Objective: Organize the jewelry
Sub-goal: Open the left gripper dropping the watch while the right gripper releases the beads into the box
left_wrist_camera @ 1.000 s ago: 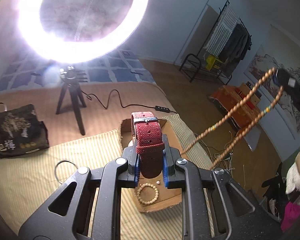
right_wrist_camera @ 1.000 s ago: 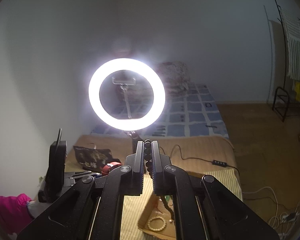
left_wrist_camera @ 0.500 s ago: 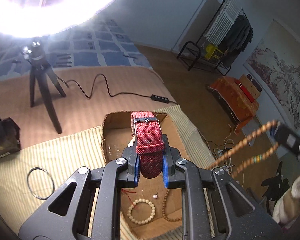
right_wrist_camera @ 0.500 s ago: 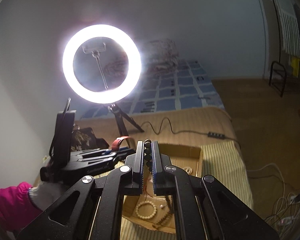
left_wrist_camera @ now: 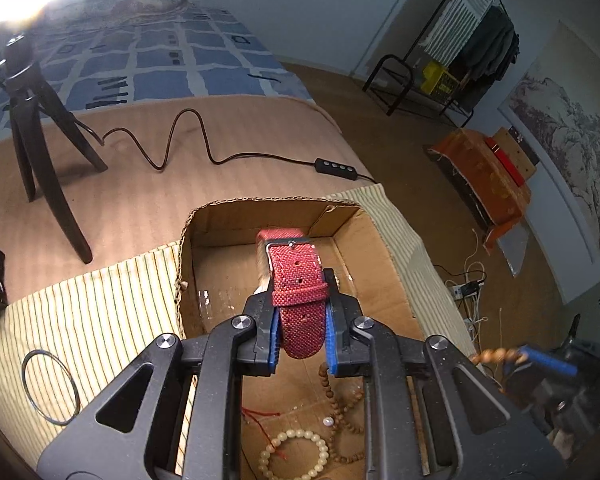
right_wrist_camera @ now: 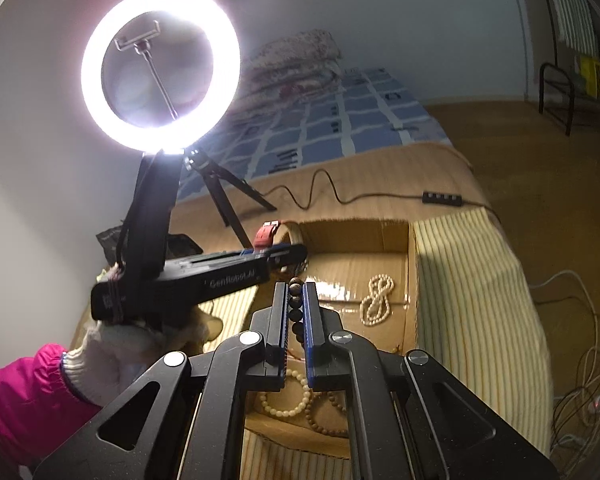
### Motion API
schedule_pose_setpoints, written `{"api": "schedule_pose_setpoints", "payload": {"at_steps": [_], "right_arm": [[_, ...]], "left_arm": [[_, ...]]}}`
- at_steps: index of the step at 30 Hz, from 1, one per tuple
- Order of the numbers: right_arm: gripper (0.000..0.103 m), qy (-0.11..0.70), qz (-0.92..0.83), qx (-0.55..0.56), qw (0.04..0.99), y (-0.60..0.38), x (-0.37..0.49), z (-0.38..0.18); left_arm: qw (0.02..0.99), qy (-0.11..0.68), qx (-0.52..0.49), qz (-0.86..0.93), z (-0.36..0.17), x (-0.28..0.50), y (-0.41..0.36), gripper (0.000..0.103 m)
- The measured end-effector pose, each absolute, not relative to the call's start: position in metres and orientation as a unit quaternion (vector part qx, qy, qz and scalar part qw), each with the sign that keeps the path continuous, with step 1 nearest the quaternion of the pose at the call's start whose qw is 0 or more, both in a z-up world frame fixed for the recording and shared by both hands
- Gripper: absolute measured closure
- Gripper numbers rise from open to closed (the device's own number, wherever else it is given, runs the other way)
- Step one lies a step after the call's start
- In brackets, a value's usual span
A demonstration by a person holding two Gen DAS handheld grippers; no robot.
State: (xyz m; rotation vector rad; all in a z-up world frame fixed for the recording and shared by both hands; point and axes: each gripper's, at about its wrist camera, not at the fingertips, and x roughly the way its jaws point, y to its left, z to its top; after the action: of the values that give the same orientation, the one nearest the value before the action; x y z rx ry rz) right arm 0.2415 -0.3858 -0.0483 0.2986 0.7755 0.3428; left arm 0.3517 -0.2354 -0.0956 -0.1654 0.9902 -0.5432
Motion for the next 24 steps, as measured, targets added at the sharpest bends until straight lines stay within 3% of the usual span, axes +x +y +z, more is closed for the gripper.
{"api": "schedule_pose_setpoints", "payload": {"at_steps": [6,8,10,11,12,14,15,17,19,24], "right_arm": [[0.098,0.389,0.162,0.143,0.895,-0.385,0.244,-0.06],[0.098,0.394,0.156,0.141,0.895,-0.386,0.244,-0.062],[0.095,0.4,0.149,0.14,0.893,-0.386,0.244,-0.064],[0.085,0.404,0.144,0.14,0.893,-0.386,0.244,-0.065],[0.067,0.406,0.139,0.14,0.892,-0.386,0.243,-0.065],[0.04,0.406,0.127,0.135,0.895,-0.386,0.242,-0.066],[0.037,0.403,0.119,0.13,0.898,-0.385,0.24,-0.066],[0.037,0.405,0.116,0.124,0.898,-0.384,0.239,-0.066],[0.037,0.408,0.112,0.125,0.898,-0.385,0.239,-0.065],[0.036,0.407,0.104,0.14,0.897,-0.392,0.236,-0.064]], "left_arm": [[0.839,0.475,-0.074,-0.254,-0.102,0.358,-0.24,0.086],[0.838,0.478,-0.074,-0.251,-0.103,0.357,-0.24,0.069],[0.84,0.476,-0.079,-0.25,-0.101,0.355,-0.237,0.066],[0.84,0.475,-0.08,-0.25,-0.1,0.355,-0.236,0.066],[0.839,0.475,-0.081,-0.251,-0.099,0.355,-0.234,0.066],[0.837,0.478,-0.079,-0.252,-0.099,0.355,-0.232,0.065],[0.836,0.48,-0.077,-0.254,-0.099,0.355,-0.231,0.063],[0.833,0.484,-0.077,-0.258,-0.098,0.356,-0.23,0.056],[0.824,0.495,-0.073,-0.265,-0.099,0.358,-0.232,0.044],[0.793,0.542,-0.059,-0.271,-0.111,0.363,-0.239,0.04]]}}
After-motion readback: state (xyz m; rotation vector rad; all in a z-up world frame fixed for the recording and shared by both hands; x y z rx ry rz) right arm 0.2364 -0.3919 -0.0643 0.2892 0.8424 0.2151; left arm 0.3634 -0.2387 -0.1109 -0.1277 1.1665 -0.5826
